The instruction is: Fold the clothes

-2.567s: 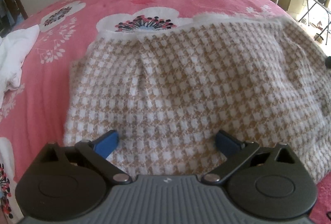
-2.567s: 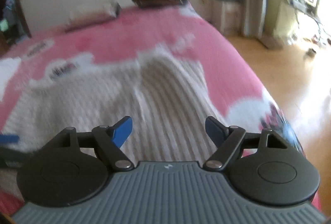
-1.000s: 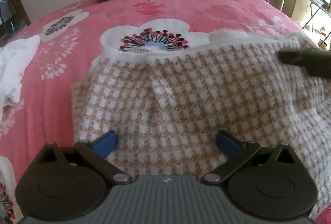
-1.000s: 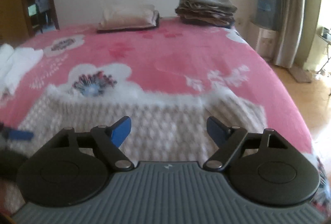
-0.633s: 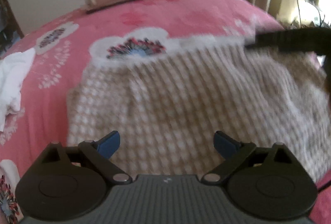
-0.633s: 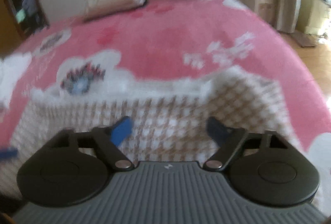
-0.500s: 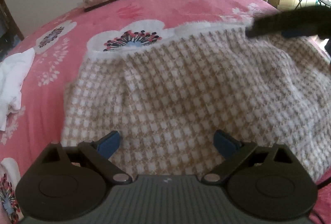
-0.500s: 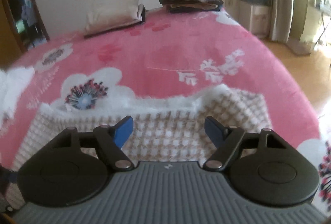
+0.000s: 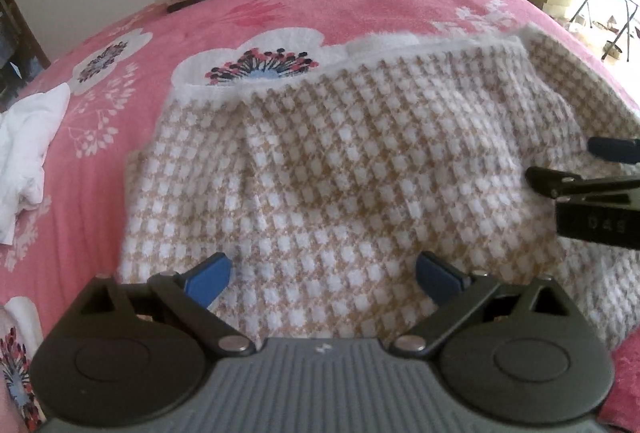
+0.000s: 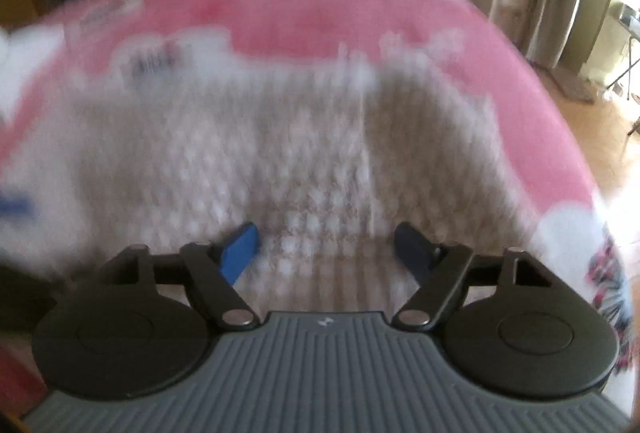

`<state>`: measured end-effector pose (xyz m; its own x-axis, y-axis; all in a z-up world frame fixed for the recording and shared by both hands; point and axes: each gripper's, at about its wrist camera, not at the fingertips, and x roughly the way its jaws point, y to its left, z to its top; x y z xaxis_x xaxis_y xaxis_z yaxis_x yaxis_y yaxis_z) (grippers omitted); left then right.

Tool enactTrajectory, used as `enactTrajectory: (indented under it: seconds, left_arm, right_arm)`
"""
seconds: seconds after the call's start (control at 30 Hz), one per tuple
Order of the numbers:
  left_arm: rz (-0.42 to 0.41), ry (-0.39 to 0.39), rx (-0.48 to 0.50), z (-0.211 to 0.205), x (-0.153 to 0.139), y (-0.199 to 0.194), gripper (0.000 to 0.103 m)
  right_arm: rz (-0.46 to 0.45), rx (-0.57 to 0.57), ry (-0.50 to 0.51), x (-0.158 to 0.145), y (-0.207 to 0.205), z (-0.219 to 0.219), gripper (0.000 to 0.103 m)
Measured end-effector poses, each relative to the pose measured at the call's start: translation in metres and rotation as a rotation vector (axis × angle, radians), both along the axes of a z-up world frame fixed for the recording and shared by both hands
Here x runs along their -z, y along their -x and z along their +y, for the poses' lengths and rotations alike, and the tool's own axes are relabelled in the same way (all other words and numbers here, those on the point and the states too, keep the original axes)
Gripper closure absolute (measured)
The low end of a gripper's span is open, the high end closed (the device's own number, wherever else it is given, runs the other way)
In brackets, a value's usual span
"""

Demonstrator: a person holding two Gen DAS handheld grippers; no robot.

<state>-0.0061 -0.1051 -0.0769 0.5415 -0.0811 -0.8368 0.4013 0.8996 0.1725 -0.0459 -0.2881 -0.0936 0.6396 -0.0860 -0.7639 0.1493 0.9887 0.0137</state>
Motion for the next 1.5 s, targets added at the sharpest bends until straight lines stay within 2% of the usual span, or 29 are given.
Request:
enactTrajectory:
  seconds: [0.07, 0.17, 0.23, 0.27, 0.37, 0.5, 0.67, 0.77, 0.83, 0.93, 1.03, 1.13, 1.2, 1.23, 1.3, 1.37, 1.43, 1.5]
  left_arm:
    - [-0.004, -0.007, 0.001, 0.001, 0.000, 0.001, 0.003]
    - [0.001, -0.005, -0.007, 0.002, -0.001, 0.001, 0.003]
    - [-0.001, -0.009, -0.006, 0.002, -0.001, 0.001, 0.003]
    - [-0.002, -0.011, -0.006, 0.002, -0.001, 0.001, 0.003]
    - [-0.008, -0.021, -0.003, 0.001, 0.000, 0.001, 0.003]
    - [-0.011, -0.026, -0.002, 0.002, 0.000, 0.001, 0.003]
    - [-0.011, -0.026, -0.002, 0.004, 0.000, 0.000, 0.003]
    - [-0.005, -0.029, -0.002, 0.004, 0.001, 0.000, 0.003]
    - [-0.015, -0.031, 0.001, 0.004, 0.001, 0.002, 0.003]
    - [-0.011, -0.029, -0.003, 0.004, 0.001, 0.001, 0.003]
    - [-0.016, -0.028, 0.000, 0.004, 0.002, 0.001, 0.002]
    - [-0.008, -0.004, -0.003, 0.009, 0.003, -0.001, 0.002]
    - [-0.030, 0.033, 0.010, 0.019, -0.003, 0.001, 0.004]
    - [-0.056, 0.053, 0.016, 0.026, -0.008, 0.003, 0.004]
    - [-0.121, 0.103, 0.021, 0.048, -0.023, 0.009, 0.004]
    - [-0.149, 0.160, 0.008, 0.075, -0.035, 0.011, 0.003]
    - [-0.134, 0.200, -0.032, 0.099, -0.037, 0.006, 0.002]
    - [-0.068, 0.224, -0.085, 0.122, -0.030, -0.004, 0.002]
  right_arm:
    - [-0.014, 0.001, 0.010, 0.003, 0.004, 0.001, 0.024]
    - [-0.041, -0.004, -0.030, -0.026, 0.013, 0.005, 0.027]
    - [-0.059, -0.022, -0.017, -0.036, 0.027, 0.011, 0.027]
    - [-0.054, -0.032, -0.010, -0.036, 0.032, 0.013, 0.027]
    - [0.005, -0.059, 0.008, -0.003, 0.036, 0.014, 0.025]
    - [0.002, -0.037, -0.009, -0.013, 0.032, 0.014, 0.027]
    - [-0.028, -0.072, -0.004, -0.030, 0.057, 0.025, 0.027]
    - [0.068, -0.100, -0.010, 0.002, 0.065, 0.033, 0.025]
    - [0.061, -0.098, -0.012, 0.015, 0.068, 0.035, 0.023]
    - [0.064, -0.070, -0.028, 0.000, 0.063, 0.033, 0.025]
    - [0.016, -0.117, 0.000, -0.012, 0.072, 0.043, 0.025]
    - [0.040, -0.177, 0.020, -0.002, 0.078, 0.055, 0.024]
    - [0.072, -0.184, 0.031, 0.010, 0.076, 0.056, 0.023]
    - [0.071, -0.175, 0.014, 0.004, 0.074, 0.053, 0.023]
    - [0.011, -0.142, 0.003, -0.013, 0.074, 0.044, 0.023]
    - [-0.046, -0.118, -0.007, -0.029, 0.069, 0.033, 0.023]
    - [-0.067, -0.093, -0.001, -0.034, 0.058, 0.022, 0.023]
    - [-0.076, -0.077, 0.014, -0.030, 0.045, 0.014, 0.023]
